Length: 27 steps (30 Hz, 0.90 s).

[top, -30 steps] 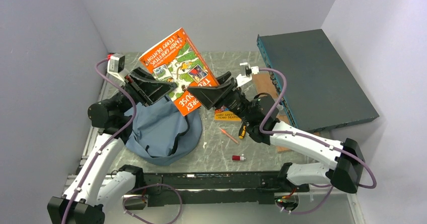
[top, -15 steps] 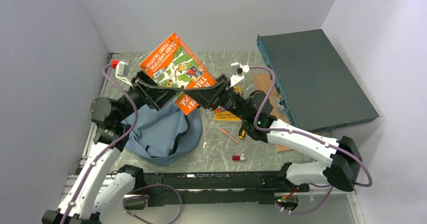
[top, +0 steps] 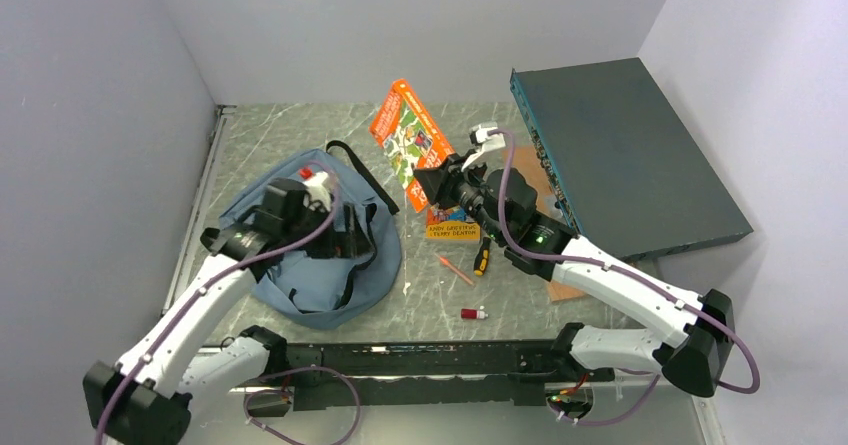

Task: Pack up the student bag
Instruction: Pick up the book from the center of the board, then place the book in the student bag.

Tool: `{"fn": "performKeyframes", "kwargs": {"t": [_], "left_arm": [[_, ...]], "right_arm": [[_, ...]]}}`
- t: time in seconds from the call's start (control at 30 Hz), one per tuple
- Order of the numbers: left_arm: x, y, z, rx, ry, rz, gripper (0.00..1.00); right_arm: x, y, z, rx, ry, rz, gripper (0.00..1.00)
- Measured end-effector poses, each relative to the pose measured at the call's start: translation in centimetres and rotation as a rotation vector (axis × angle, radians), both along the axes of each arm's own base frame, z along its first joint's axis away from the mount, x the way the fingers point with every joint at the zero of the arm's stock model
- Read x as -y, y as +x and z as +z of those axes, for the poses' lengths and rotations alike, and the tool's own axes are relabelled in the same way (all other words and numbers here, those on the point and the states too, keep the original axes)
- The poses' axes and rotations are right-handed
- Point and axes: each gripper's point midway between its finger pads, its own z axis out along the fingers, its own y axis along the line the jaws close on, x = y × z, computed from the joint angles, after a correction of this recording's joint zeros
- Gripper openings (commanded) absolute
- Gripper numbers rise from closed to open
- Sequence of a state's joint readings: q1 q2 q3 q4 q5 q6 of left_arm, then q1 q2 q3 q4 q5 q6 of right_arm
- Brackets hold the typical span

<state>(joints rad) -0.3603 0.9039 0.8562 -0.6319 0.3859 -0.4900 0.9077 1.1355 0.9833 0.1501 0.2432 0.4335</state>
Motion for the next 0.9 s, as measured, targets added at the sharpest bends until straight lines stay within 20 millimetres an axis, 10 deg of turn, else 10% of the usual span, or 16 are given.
{"fn": "performKeyframes", "kwargs": {"t": [0.17,0.3,0.53,0.7,0.9], "left_arm": [[1.9,-3.5,-4.7,-0.174,0.200,-0.119,1.00],[1.6,-2.5,-6.4,-0.240,0.415,-0.112,0.96],[-1.9,-1.1,-8.7,-0.276,0.748,-0.083,0.31],[-4.0,0.3,-6.6,-0.187,0.846,-0.032,0.02],[-4.9,3.3,0.5,0.061,0.828,0.077,0.00]], "right_arm": [[2.1,1.0,-2.1,-0.046,-0.088,-0.058,0.00],[3.0,1.0,-2.7,-0.070,-0.111,-0.063,0.00],[3.3,0.3,-4.6,-0.122,-0.158,-0.033,0.00],[3.5,-0.3,-7.0,-0.195,-0.222,-0.001,0.00],[2.1,-1.5,-10.5,-0.364,-0.221,0.131,0.00]]}}
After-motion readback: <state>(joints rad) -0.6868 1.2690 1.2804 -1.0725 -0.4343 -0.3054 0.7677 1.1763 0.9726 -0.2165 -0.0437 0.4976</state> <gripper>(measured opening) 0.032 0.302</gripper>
